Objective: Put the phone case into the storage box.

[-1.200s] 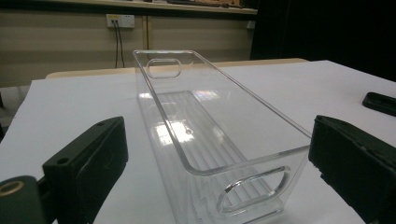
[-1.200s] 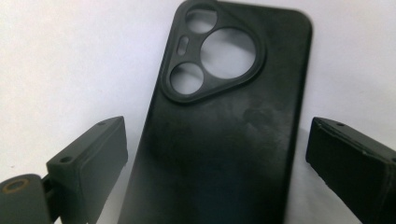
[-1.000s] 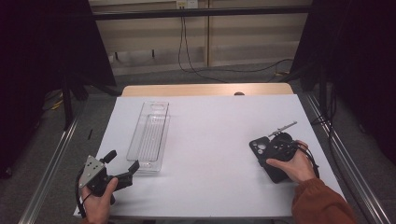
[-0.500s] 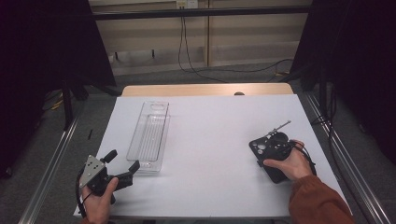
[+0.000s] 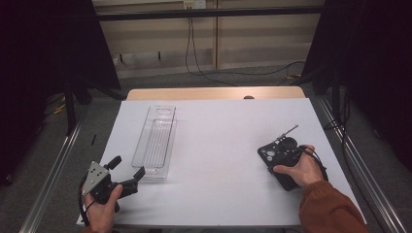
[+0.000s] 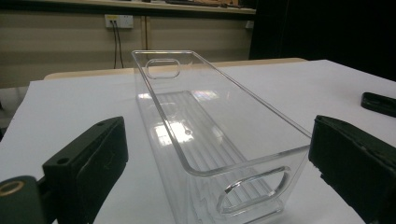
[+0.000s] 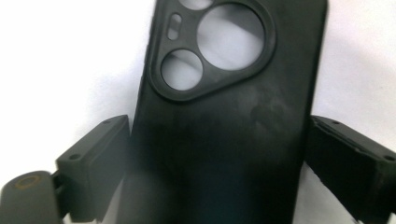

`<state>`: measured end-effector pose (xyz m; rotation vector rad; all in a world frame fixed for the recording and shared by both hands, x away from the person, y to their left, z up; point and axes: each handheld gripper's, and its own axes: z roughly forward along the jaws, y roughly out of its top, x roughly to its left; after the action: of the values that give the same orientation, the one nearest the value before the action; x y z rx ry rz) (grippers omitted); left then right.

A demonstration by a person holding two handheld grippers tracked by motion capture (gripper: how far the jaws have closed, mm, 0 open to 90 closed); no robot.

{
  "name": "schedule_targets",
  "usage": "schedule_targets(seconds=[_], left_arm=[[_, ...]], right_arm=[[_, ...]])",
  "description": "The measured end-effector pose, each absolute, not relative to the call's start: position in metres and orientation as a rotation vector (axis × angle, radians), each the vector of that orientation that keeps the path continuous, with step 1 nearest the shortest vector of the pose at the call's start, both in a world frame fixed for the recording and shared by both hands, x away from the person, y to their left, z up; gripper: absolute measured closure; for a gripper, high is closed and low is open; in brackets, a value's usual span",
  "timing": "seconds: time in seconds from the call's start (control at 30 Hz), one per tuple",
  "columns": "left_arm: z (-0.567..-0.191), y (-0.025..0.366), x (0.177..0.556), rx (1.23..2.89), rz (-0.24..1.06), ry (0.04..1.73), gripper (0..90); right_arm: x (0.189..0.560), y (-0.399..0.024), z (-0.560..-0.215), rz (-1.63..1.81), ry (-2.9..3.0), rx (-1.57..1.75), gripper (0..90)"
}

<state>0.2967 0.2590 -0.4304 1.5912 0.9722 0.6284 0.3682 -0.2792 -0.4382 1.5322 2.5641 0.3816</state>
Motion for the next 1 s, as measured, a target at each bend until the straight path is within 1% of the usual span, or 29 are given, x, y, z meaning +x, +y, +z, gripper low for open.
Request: schedule_targets(seconds=[0.03, 0.33, 0.8, 1.0], left_arm=[[-0.4305, 0.2593, 0.2967, 1.591, 0.628, 0.973, 4.7], [-0.4306, 0.2591, 0.2968, 1.591, 0.629, 0.974, 4.7], [-0.4311, 0.2589, 0.2970, 1.593, 0.626, 0.978, 4.7], [-0.4312, 0.2585, 0.2970, 1.593, 0.626, 0.977, 4.7]], right_arm=[[0.3676, -0.2782, -0.4371, 0.384, 2.567, 1.525, 12.6], [0.3659, -0.2789, -0.4358, 0.399, 2.564, 1.517, 14.7], [0.3657, -0.2801, -0.4344, 0.429, 2.576, 1.497, 15.2], [0.3624, -0.2809, -0.4282, 0.475, 2.560, 1.484, 15.2]])
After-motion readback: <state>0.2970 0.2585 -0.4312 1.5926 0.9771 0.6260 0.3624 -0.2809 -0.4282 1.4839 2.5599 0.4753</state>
